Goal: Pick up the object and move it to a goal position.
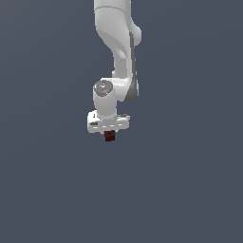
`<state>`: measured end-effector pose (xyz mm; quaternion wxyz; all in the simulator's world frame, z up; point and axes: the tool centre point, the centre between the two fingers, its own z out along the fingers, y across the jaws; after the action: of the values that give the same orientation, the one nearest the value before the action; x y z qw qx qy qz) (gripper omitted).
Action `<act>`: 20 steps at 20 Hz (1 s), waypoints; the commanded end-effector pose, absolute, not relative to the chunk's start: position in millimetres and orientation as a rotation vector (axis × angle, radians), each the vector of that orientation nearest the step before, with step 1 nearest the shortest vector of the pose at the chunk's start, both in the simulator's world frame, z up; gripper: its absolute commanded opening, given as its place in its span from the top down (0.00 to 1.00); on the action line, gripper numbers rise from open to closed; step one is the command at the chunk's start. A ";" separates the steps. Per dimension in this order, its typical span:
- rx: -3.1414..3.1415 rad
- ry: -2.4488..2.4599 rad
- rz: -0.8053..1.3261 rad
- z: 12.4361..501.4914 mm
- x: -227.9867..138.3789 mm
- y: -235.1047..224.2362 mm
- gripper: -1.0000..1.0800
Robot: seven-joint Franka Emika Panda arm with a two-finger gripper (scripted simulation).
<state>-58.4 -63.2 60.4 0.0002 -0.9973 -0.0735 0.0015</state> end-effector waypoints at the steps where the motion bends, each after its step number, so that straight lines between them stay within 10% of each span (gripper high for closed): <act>1: -3.133 -0.231 0.000 78.6 -55.3 -63.8 1.00; 20: -3.133 -0.232 0.000 264.2 -27.2 -69.5 1.00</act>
<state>-29.2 -69.2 250.8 0.0000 -0.9973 -0.0737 0.0002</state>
